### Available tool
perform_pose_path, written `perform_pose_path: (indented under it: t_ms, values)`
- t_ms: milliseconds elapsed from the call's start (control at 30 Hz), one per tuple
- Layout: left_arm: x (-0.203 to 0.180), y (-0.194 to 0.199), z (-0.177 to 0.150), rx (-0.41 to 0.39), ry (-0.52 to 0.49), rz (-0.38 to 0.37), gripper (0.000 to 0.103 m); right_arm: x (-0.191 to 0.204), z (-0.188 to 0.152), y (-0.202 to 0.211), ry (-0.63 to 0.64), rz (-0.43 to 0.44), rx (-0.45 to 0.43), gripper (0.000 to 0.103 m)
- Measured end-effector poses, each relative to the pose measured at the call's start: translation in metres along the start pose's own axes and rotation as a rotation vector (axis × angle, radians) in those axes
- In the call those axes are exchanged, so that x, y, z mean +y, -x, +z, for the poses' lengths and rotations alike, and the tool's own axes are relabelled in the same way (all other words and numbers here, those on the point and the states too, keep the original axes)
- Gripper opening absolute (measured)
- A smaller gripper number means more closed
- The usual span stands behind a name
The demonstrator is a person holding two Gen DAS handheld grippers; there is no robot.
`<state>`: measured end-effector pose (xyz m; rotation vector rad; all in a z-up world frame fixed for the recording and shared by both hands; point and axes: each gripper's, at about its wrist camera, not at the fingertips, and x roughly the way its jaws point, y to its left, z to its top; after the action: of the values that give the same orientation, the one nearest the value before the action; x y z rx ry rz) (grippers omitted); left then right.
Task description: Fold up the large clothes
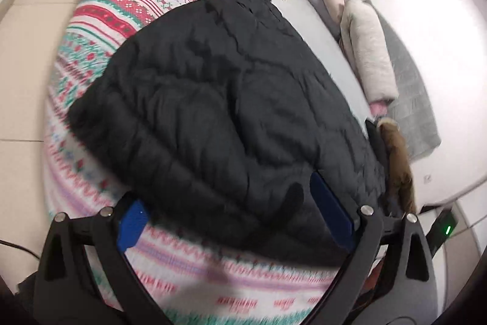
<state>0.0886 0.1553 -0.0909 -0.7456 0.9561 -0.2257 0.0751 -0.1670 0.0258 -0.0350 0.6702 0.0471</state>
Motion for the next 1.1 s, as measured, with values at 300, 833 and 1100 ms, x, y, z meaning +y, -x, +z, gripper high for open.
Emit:
perform_pose_path:
  t_ms: [300, 833, 1100]
  values:
    - [0.004, -0.017, 0.03, -0.068, 0.094, -0.037, 0.074, 0.019, -0.009, -0.014, 0.056, -0.011, 0.034, 0.076]
    - [-0.089, 0.074, 0.04, -0.363, -0.327, -0.214, 0.018, 0.057, -0.013, -0.036, 0.07, 0.149, 0.135, 0.061]
    - [-0.155, 0.101, 0.022, -0.355, -0.573, -0.344, 0.018, 0.093, -0.016, -0.039, 0.078, 0.308, 0.167, 0.058]
